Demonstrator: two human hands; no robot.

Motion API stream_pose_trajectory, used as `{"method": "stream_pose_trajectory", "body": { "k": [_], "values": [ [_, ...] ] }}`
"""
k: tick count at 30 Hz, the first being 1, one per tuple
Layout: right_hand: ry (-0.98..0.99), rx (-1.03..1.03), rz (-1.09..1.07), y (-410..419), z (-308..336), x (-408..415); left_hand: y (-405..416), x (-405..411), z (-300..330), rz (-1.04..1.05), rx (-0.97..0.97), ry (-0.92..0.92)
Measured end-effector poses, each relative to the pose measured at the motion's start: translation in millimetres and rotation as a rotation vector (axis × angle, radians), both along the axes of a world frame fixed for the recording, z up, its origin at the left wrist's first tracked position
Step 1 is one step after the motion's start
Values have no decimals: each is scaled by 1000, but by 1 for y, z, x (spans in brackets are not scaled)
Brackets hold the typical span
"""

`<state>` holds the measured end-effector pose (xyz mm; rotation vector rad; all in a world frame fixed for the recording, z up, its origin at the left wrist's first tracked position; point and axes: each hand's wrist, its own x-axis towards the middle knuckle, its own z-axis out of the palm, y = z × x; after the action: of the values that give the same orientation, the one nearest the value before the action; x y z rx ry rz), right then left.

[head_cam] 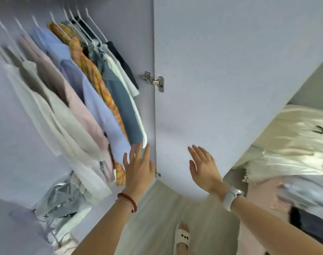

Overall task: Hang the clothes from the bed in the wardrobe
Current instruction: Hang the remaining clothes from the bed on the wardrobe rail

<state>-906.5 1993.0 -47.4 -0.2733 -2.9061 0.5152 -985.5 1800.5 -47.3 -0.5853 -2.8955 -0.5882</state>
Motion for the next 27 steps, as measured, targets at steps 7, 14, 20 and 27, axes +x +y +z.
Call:
{"method": "stream_pose_trajectory", "body": {
  "k": [7,14,20,27],
  "values": [
    [-105,-32,-458,115,-15,121,156,62,-27,-609,-23,-171],
    [-128,-209,-852,238,-36,232,324,125,-33,-971,-12,-307],
    [-117,-397,-1135,358,-63,326,479,182,-62,-1138,-126,-410],
    [-107,-604,-1479,476,-104,427,611,276,-112,-1343,-331,-456]
  ]
}}
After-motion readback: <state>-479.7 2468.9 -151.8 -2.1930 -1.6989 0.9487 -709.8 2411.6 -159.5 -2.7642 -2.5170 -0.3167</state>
